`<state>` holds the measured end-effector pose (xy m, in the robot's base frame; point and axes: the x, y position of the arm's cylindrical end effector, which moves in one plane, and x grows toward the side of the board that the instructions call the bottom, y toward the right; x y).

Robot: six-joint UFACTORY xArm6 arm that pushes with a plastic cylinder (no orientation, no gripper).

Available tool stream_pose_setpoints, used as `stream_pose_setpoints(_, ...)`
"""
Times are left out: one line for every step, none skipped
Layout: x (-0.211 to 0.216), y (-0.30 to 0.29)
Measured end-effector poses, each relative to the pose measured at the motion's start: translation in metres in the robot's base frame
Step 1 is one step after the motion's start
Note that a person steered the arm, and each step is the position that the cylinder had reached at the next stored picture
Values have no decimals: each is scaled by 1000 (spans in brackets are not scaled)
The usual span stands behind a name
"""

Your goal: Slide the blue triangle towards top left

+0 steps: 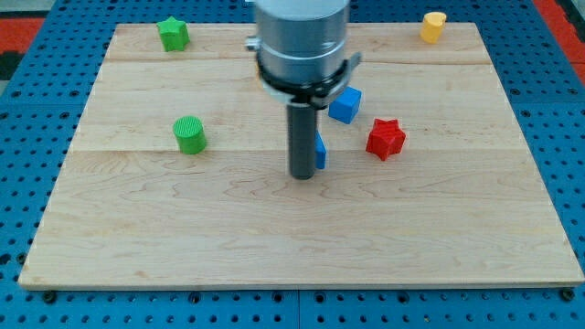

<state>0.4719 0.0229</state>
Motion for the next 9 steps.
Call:
stream_pose_setpoints(-27, 16)
stream_pose_setpoints(-47, -3)
stream_pose_setpoints(-64, 4)
stream_pose_setpoints(-79, 25)
stream_pose_setpoints(-85, -18)
stream_pose_setpoints(-94, -36)
stream_pose_setpoints(-106, -18)
stream_pose_setpoints(-106, 21)
stream_pose_setpoints(-115, 41)
